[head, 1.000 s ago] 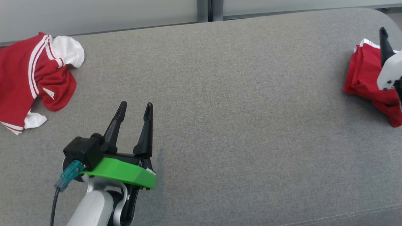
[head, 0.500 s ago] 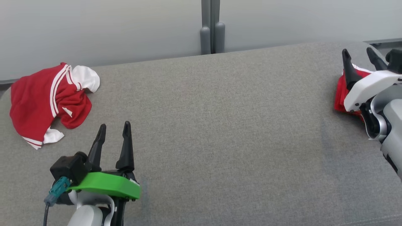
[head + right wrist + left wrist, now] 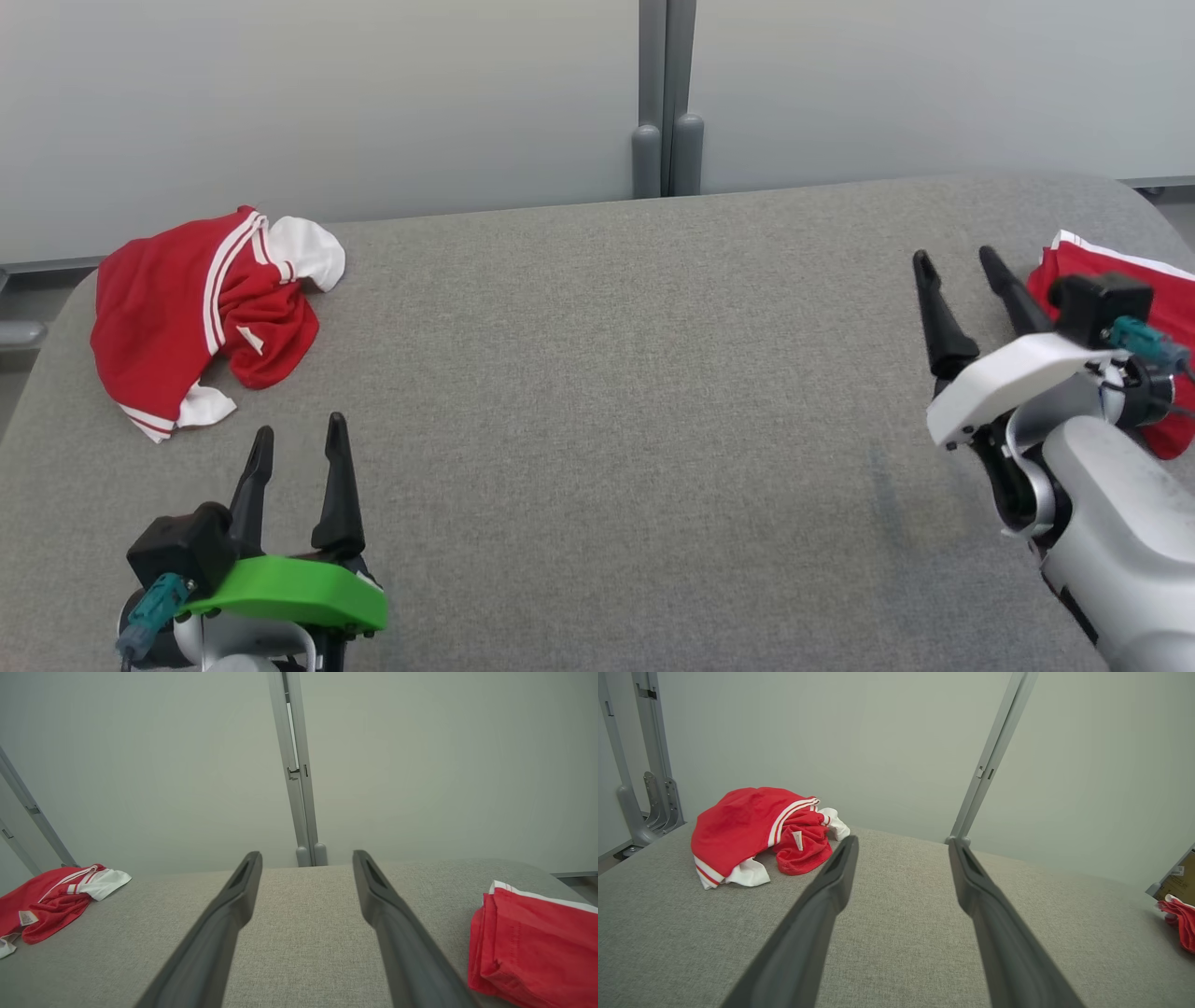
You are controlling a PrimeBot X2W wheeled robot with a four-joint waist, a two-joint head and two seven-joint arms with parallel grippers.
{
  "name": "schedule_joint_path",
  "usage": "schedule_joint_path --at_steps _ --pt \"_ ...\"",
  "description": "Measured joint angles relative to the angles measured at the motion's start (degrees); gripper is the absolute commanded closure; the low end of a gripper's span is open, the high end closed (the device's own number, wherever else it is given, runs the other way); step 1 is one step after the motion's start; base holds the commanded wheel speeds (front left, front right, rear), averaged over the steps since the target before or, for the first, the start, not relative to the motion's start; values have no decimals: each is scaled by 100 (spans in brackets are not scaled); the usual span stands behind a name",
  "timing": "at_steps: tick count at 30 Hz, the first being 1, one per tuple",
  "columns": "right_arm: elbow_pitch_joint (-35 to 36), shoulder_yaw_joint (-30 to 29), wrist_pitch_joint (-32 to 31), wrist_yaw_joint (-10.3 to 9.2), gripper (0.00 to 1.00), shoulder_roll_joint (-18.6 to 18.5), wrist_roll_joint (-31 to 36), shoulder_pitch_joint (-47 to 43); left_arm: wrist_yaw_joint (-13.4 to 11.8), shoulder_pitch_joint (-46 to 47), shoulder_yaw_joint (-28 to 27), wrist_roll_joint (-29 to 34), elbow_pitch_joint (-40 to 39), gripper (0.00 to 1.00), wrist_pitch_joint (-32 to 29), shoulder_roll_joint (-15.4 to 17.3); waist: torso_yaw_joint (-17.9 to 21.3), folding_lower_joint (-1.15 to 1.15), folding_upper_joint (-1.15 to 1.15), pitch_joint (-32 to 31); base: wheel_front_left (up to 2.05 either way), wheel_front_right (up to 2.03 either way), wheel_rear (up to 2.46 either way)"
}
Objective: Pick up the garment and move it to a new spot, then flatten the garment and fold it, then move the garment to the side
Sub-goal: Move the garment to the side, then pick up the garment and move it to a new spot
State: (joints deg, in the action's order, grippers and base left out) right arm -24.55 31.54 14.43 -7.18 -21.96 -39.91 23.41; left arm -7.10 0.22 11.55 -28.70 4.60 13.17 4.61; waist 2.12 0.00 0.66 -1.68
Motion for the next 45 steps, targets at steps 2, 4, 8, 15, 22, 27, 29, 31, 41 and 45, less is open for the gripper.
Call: schedule_joint_path --at_steps 2,4,8,15,22,27,29,31,41,45 --pt "178 -119 0 0 0 129 149 -260 0 -73 -48 24 7 0 1 -2 -6 0 0 -17 0 0 0" --pt "244 -353 0 0 0 227 258 -454 0 -132 -79 24 29 0 4 -19 -1 0 0 -27 0 0 0" --pt "378 -771 0 -1 0 257 620 -820 -3 -263 -133 25 66 0 7 -47 17 0 0 -56 0 0 0" --pt "666 -1040 0 -1 0 605 1031 -1479 -3 -407 -119 82 177 0 8 -80 73 0 0 -133 0 0 0" --pt "958 -1180 0 -1 0 811 1362 -1871 -3 -409 -65 143 210 0 52 -125 110 0 0 -182 0 0 0" --pt "1116 -1283 0 -2 0 903 1570 -2089 -3 -421 -38 177 227 0 55 -147 126 0 0 -207 0 0 0" --pt "1203 -1310 0 -1 0 953 1645 -2199 -3 -436 -27 177 235 0 56 -149 126 0 0 -214 0 0 0" --pt "1262 -1343 0 -1 0 967 1703 -2260 -3 -438 -23 180 238 0 57 -151 123 0 0 -217 0 0 0" --pt "1489 -1456 0 -1 0 1104 1960 -2448 -3 -439 10 185 245 0 57 -155 92 0 0 -213 0 0 0" --pt "1543 -1484 0 -2 0 1121 2034 -2544 -3 -439 23 186 245 0 57 -157 74 0 0 -206 0 0 0"
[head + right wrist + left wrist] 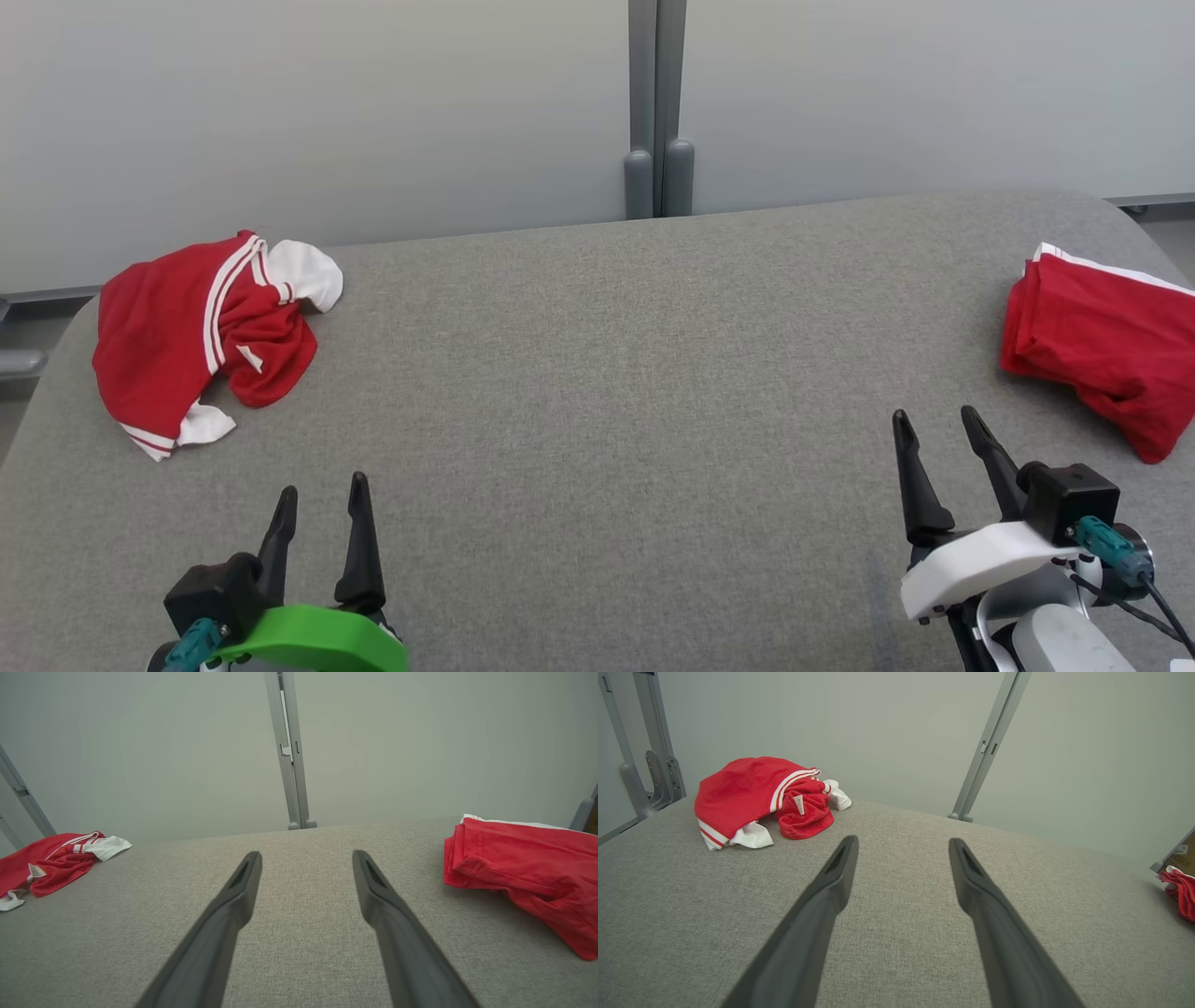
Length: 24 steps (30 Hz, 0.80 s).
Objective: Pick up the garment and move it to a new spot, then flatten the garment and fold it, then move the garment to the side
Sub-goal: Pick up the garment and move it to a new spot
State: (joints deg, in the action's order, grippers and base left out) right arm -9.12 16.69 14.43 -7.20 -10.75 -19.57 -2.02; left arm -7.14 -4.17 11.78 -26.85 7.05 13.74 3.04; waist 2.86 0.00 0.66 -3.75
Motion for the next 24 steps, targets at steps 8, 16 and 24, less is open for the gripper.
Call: schedule_joint_path --at_steps 8,16,24 --pt "175 -68 0 -1 0 25 159 -74 0 5 134 51 10 0 1 -13 -137 0 0 25 0 0 0" --pt "267 -100 0 -1 0 43 211 -98 0 22 119 85 31 0 2 -13 -504 0 0 47 0 0 0" --pt "287 58 0 5 0 102 261 -104 0 21 -191 158 20 0 45 -18 -1064 0 0 54 0 0 0"
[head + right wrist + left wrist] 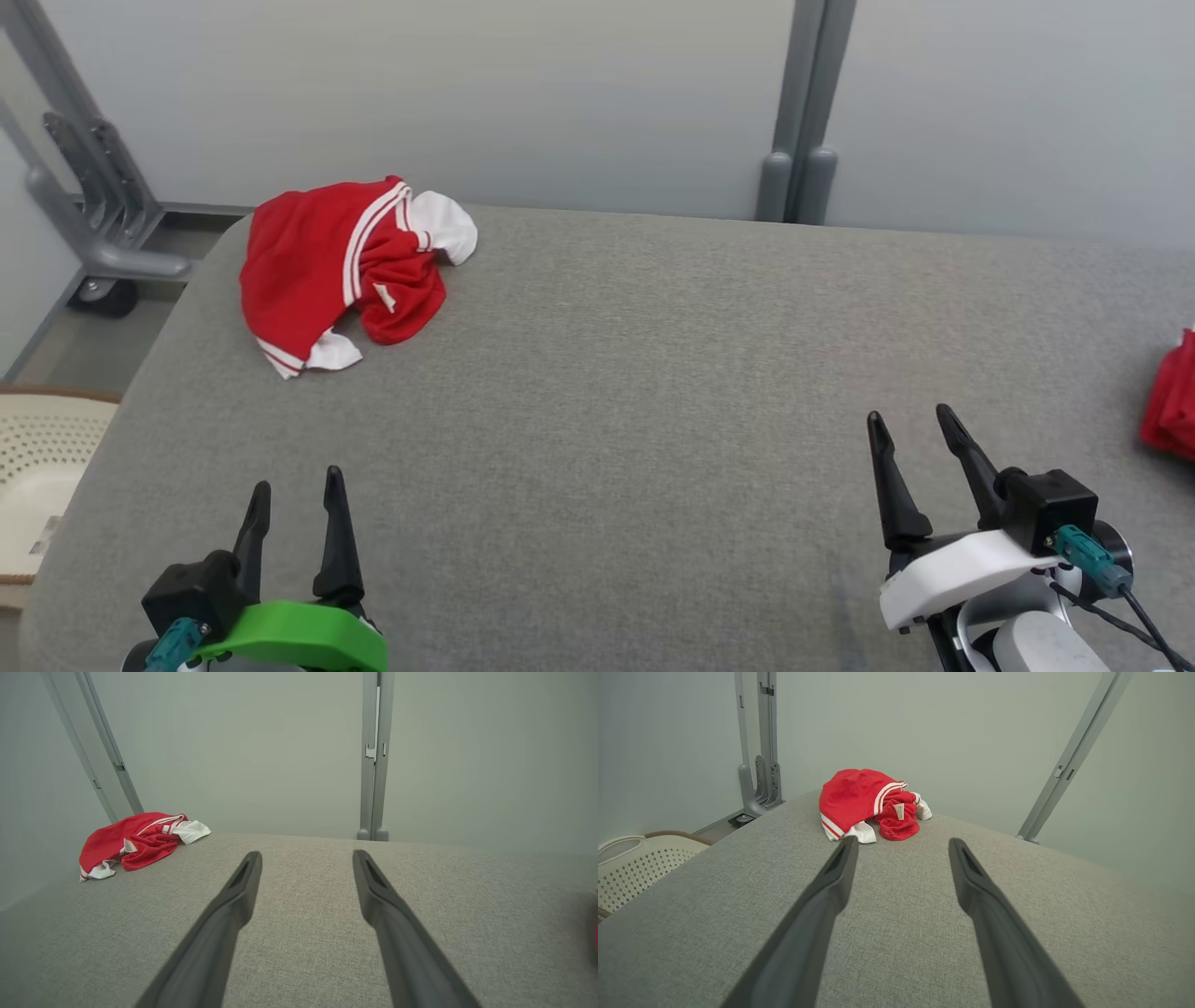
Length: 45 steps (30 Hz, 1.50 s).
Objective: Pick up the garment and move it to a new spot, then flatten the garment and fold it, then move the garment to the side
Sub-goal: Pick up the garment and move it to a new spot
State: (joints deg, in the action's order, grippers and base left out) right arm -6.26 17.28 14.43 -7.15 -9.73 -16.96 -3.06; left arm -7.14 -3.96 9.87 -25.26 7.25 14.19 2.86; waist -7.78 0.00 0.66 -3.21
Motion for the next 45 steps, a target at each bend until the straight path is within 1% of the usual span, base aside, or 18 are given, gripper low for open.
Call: schedule_joint_path --at_steps 8,14,17,20,22,29,32,37,40,45 --pt "-5 49 0 13 0 64 4 2 0 -10 -88 92 -38 0 3 0 -624 0 0 -4 0 0 0" --pt "13 -118 0 7 0 73 8 -6 0 -9 149 132 -56 0 -1 -8 -1104 0 0 0 0 0 0" --pt "13 -53 0 7 0 97 51 -5 -1 -10 32 132 -64 0 0 -8 -1317 0 0 10 0 0 0" --pt "10 -3 0 7 0 130 92 -5 -1 -13 -70 131 -79 0 1 -3 -1446 0 0 34 0 0 0" --pt "11 -19 0 7 0 130 100 2 -1 -18 -68 131 -94 0 1 -5 -1462 0 0 69 0 0 0" --pt "38 -88 0 5 0 118 185 8 -1 14 49 159 -235 0 -14 -7 -1303 0 0 214 0 0 0" --pt "83 -145 0 5 0 97 249 25 -1 166 137 240 -276 0 -75 -7 -1235 0 0 311 0 0 0" --pt "200 -171 -3 5 0 46 344 74 -1 751 157 312 -412 0 -264 35 -1111 0 0 524 0 0 0" --pt "276 -175 -20 4 0 16 390 195 0 1161 147 454 -409 0 -414 163 -1025 0 0 675 0 0 0" --pt "393 -168 -87 4 0 -59 494 421 0 2055 -11 456 -231 0 -820 296 -838 0 0 936 0 0 0"
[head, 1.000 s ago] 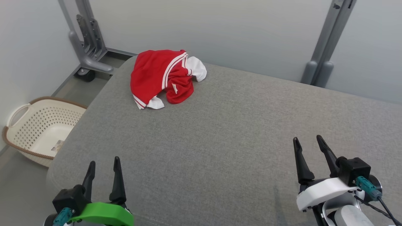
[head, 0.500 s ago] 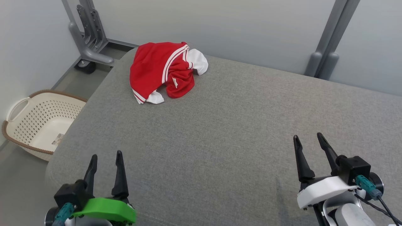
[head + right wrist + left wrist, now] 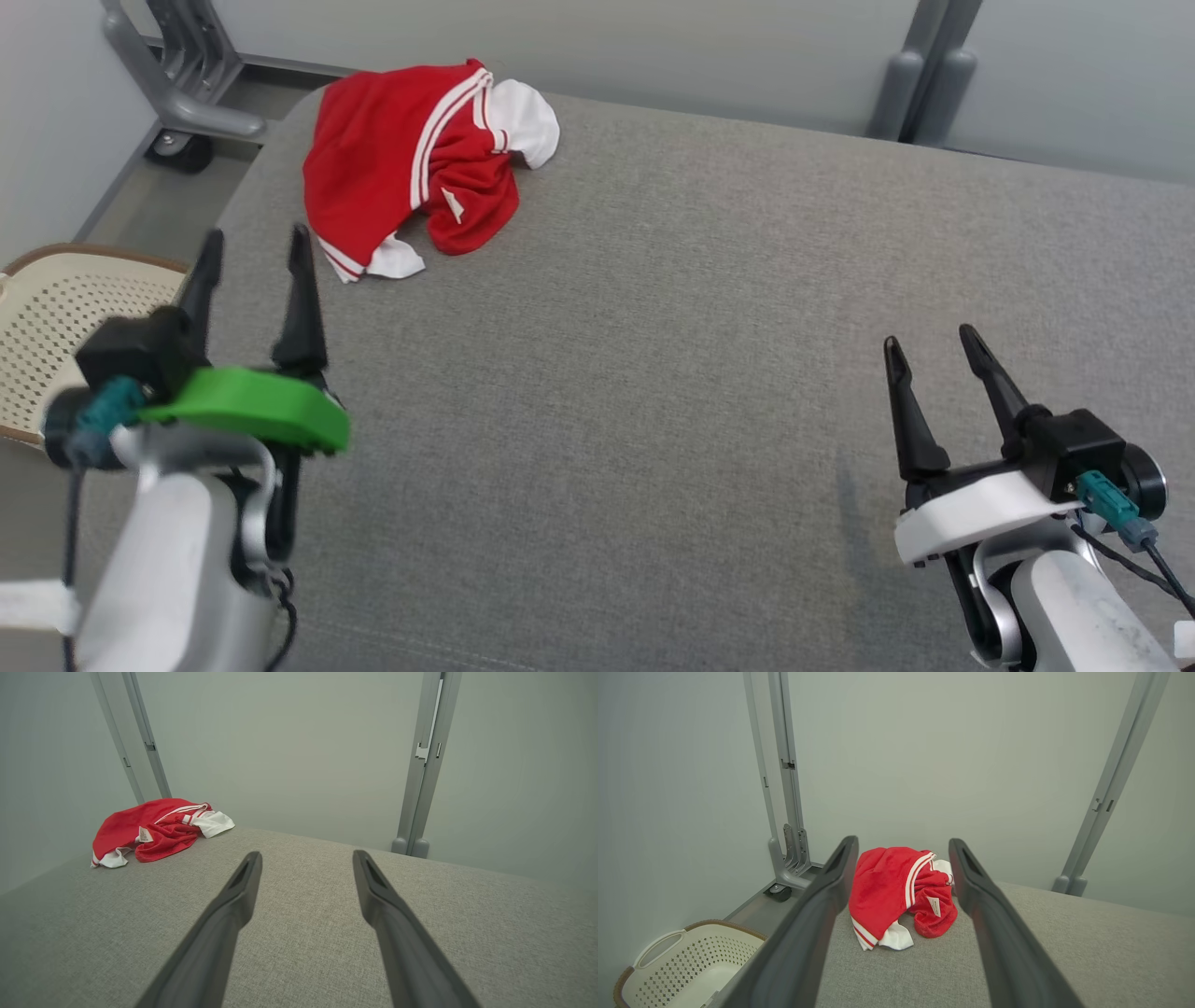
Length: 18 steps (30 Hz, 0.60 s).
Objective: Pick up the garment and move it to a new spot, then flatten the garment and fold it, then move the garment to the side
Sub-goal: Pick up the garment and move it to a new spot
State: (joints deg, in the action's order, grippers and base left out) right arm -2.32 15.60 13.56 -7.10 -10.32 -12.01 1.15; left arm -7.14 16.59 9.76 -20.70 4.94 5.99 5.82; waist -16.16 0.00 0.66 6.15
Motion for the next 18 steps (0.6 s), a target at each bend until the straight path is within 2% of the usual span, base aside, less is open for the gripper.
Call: schedule_joint_path --at_steps 7,18 --pt "235 -5 -109 0 0 -115 177 357 -1 1306 -466 -34 447 0 -743 448 357 0 0 361 0 0 0" --pt "714 -172 -316 0 0 -399 319 776 -1 2590 -980 -609 1180 0 -2142 964 932 -1 0 1109 0 0 0"
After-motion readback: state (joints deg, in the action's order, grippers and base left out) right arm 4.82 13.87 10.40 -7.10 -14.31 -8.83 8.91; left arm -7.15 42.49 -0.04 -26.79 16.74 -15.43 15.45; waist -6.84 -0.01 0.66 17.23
